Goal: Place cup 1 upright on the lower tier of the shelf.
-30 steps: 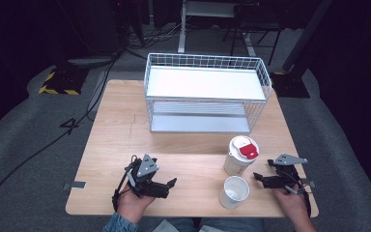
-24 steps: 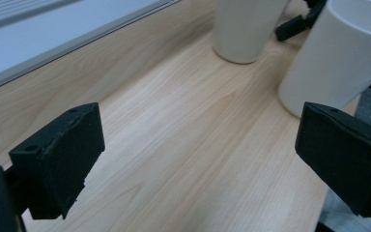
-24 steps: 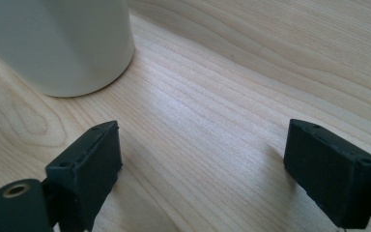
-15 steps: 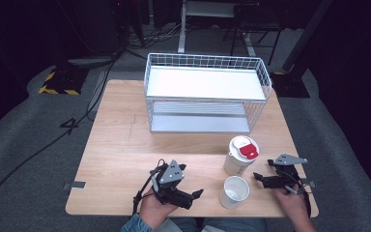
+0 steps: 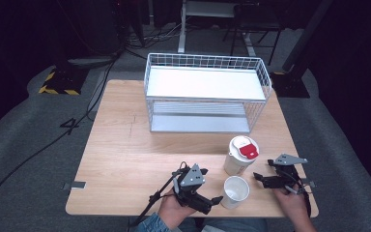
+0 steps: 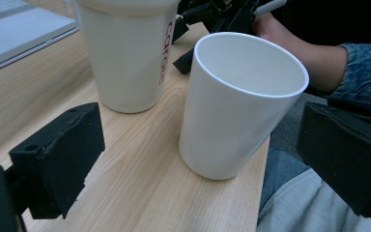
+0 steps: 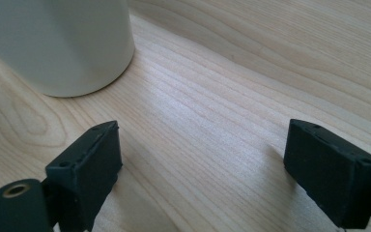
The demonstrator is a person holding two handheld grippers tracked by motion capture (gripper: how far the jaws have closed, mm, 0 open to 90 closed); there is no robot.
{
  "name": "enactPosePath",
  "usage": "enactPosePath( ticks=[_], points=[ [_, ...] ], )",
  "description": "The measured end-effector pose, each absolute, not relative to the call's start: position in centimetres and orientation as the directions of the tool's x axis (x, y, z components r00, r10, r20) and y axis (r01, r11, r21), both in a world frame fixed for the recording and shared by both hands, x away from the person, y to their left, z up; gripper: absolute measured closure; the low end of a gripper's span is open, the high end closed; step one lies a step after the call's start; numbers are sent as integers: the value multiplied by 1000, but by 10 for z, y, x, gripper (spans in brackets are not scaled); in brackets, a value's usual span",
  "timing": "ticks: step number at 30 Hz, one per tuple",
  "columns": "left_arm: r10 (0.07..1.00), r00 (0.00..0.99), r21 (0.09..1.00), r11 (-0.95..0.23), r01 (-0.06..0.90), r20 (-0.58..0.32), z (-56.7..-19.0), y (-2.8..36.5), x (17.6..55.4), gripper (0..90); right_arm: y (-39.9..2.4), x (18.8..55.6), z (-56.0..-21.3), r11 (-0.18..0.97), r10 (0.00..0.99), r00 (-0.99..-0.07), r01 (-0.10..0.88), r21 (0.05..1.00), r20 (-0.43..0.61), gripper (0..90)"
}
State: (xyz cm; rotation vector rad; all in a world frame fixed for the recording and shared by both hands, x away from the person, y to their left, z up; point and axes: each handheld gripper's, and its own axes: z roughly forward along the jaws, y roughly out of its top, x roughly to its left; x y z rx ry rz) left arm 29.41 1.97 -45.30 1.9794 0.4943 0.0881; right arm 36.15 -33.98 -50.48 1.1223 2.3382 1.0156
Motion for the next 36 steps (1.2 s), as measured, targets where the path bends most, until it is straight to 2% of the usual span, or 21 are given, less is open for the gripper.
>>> enactPosePath(
  ticks=[20, 36],
  points=[
    [305, 937, 900, -337, 275, -172, -471, -10, 295, 26, -340, 361, -505, 428, 783, -622, 528, 734, -8, 135],
    [295, 941, 872, -400, 281, -168, -489, -29, 299, 32, -340, 361, -505, 428, 783, -623, 528, 733, -8, 135]
  ],
)
